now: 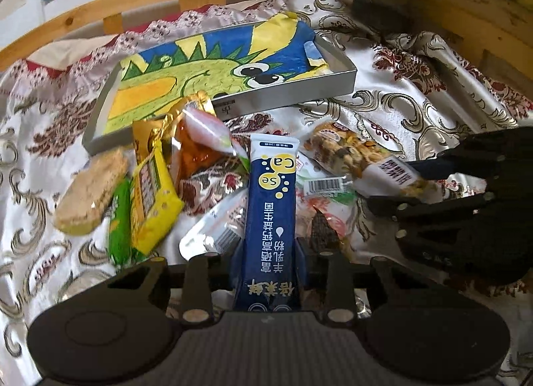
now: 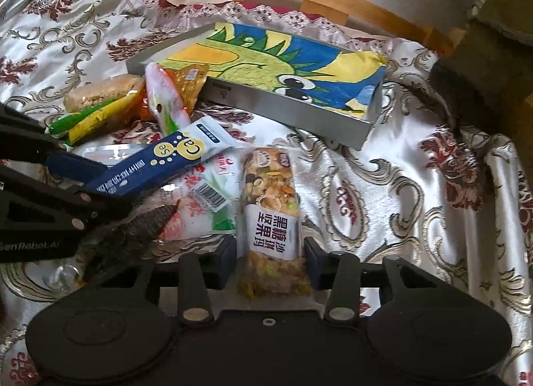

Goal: Organize snacks
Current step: 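Grasp the nut bar packet with the right tool while the left tool grasps the blue stick packet, then carry the nut bar into the dinosaur tray with the right tool while the left tool drops the blue packet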

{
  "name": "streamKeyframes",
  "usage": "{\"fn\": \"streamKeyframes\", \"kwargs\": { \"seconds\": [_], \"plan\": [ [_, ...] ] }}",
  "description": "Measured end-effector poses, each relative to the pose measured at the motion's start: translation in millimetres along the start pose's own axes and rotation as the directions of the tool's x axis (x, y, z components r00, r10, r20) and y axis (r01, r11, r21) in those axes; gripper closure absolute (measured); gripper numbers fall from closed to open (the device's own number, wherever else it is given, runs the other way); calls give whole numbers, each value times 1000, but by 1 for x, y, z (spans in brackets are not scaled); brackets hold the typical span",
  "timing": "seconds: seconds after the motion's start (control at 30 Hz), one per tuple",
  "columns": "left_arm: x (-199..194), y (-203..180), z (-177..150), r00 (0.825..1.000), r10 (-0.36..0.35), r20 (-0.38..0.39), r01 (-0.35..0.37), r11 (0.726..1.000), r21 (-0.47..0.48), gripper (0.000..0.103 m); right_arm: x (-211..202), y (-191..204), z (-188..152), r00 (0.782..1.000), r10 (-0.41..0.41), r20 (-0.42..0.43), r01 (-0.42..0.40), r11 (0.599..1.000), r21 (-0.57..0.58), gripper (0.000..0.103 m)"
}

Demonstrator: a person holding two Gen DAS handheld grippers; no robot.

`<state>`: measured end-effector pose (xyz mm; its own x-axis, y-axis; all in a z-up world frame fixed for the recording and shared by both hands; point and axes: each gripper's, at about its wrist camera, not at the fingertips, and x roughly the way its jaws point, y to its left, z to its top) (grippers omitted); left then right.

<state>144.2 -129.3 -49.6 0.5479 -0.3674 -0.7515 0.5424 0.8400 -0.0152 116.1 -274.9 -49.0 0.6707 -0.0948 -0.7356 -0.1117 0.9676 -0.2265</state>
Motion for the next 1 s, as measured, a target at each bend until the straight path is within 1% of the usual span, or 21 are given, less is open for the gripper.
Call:
{"fn": "streamKeyframes", "kwargs": {
  "seconds": [0.1,0.17,0.2,0.3,0.37,0.4,0.43,0.47,0.5,0.63,0.7,0.77,0.87,0.93,1.0],
  "plan": [
    [-2,3,-2,1000,-17,-5,17,999,-47,68,-1,5,0,1000,-6,7,7,1000,-24,61],
    [-2,3,-3,1000,-15,-5,15,998,-55,68,0,9,0,1000,-7,8,7,999,-41,59],
    [-2,3,-3,1000,-13,-5,13,998,-54,68,2,9,-1,1000,0,4,0,999,-36,56],
    [-2,3,-2,1000,-9,-6,8,998,-58,68,5,5,-3,999,19,27,-19,1000,3,46],
    [-2,3,-2,1000,-7,-8,6,998,-63,68,6,4,-3,999,20,44,-21,1000,23,44],
    [-3,2,-1,1000,-5,-8,5,998,-64,68,7,2,-3,998,24,51,-26,999,37,45],
    [-3,2,-1,1000,-4,-8,3,998,-66,68,7,1,-3,998,29,59,-32,998,50,51],
    [-4,1,-1,1000,-3,-9,3,998,-68,68,7,0,-3,998,34,62,-37,998,56,59],
    [-5,1,-1,1000,-3,-10,2,998,-69,69,6,0,-2,998,30,63,-33,998,55,62],
    [-8,-2,-2,1000,5,-20,-7,998,-59,70,5,12,-2,998,-22,63,24,999,-30,64],
    [-12,-2,-4,1000,9,-18,-10,998,-57,70,2,21,-4,995,-61,84,70,992,-104,64],
    [-17,-3,-4,1000,11,-7,-11,998,-57,70,-3,32,-6,987,-102,128,126,973,-192,64],
    [-26,-5,-3,1000,14,11,-14,998,-54,70,-8,44,-9,973,-139,182,187,943,-275,64],
    [-33,-6,-1,999,23,28,-22,999,-49,70,-10,46,-10,965,-156,210,217,926,-308,64],
    [-39,-7,2,998,31,48,-29,999,-46,70,-12,46,-9,958,-169,233,238,920,-311,64]
  ]
}}
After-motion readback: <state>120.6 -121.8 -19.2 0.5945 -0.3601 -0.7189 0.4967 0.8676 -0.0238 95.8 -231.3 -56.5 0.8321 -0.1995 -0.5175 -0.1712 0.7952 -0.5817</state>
